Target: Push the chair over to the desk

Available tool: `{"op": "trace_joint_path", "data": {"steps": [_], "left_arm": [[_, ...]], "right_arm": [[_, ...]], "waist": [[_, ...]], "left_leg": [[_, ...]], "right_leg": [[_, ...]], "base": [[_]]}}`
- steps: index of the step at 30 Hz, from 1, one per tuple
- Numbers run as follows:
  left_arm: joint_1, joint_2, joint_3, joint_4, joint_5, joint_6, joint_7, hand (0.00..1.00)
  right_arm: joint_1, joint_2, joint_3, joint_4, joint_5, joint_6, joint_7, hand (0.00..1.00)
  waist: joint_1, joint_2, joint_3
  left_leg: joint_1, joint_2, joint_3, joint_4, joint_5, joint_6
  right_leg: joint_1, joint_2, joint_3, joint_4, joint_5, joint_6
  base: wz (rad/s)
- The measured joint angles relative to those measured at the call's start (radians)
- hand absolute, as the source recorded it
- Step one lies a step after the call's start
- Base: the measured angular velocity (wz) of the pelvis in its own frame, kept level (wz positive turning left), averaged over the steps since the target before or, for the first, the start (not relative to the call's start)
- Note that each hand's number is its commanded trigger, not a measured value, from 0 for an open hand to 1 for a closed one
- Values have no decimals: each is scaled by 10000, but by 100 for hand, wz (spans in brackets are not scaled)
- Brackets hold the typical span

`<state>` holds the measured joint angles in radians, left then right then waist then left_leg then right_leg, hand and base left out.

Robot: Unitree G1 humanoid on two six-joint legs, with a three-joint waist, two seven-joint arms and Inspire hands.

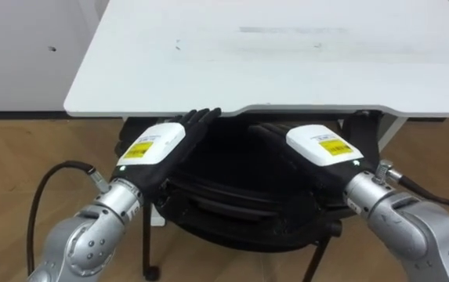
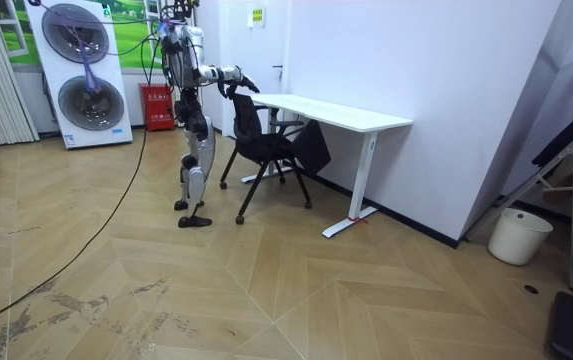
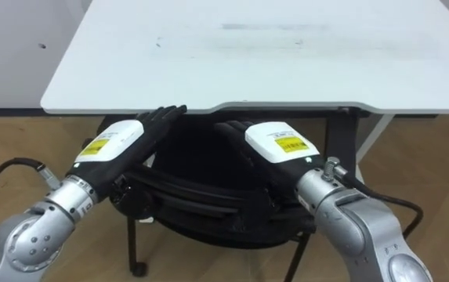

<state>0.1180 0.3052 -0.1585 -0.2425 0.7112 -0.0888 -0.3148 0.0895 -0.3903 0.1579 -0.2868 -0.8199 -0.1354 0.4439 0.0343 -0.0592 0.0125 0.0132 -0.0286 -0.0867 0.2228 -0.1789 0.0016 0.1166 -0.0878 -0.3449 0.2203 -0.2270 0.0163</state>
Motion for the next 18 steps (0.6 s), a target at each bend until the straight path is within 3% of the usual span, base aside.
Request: {"op": "trace_joint_path", "data": {"steps": [8, 9, 10, 13, 15, 16, 18], "left_arm": [[-1, 179, 137, 0, 127, -344, 283, 0], [6, 283, 336, 1, 139, -497, 284, 0], [21, 340, 427, 1, 139, -543, 308, 0], [31, 376, 1103, -3, 130, -1142, 504, 0], [78, 378, 2223, -53, 121, -1806, 1037, 0], [71, 354, 2624, -134, 79, -1889, 1399, 0], [66, 186, 4839, -727, -458, -2231, 3354, 0]], "right_arm": [[6, -213, -476, 10, 721, -579, -243, 0], [24, -252, -862, 13, 1275, -831, -433, 0], [23, -223, -1107, 12, 1555, -925, -683, 0], [-34, 111, -2846, 7, 1945, -1160, -2250, 0], [-60, 112, -4220, 3, 1947, -1199, -3569, 0], [-61, 110, -4517, 7, 1947, -1231, -3899, 0], [42, 106, -5738, -14, 2057, -1635, -5231, 0]], "waist": [[-54, -119, 68], [-53, -91, 85], [-70, -73, 97], [-72, 51, 104], [49, 155, 86], [17, 172, 74], [-59, 231, -7]], "left_leg": [[13, -12, 14, 16, 16, 26], [26, -8, 13, 25, 18, 28], [43, -5, 12, 33, 18, 29], [-36, 0, 8, 84, 22, 39], [-146, 18, 60, 127, 20, 47], [-139, 23, 69, 130, 19, 48], [-16, 57, 211, 50, 17, 48]], "right_leg": [[27, 0, 36, -31, 41, 31], [42, 10, 35, -66, 72, 33], [78, 25, 23, -125, 109, 30], [165, 75, -3, -357, 250, 50], [53, 88, 44, -370, 294, 44], [46, 97, 82, -373, 297, 42], [49, 120, 243, -381, 303, 41]], "base": [[0], [0], [0], [2], [-5], [-11], [-17]]}}
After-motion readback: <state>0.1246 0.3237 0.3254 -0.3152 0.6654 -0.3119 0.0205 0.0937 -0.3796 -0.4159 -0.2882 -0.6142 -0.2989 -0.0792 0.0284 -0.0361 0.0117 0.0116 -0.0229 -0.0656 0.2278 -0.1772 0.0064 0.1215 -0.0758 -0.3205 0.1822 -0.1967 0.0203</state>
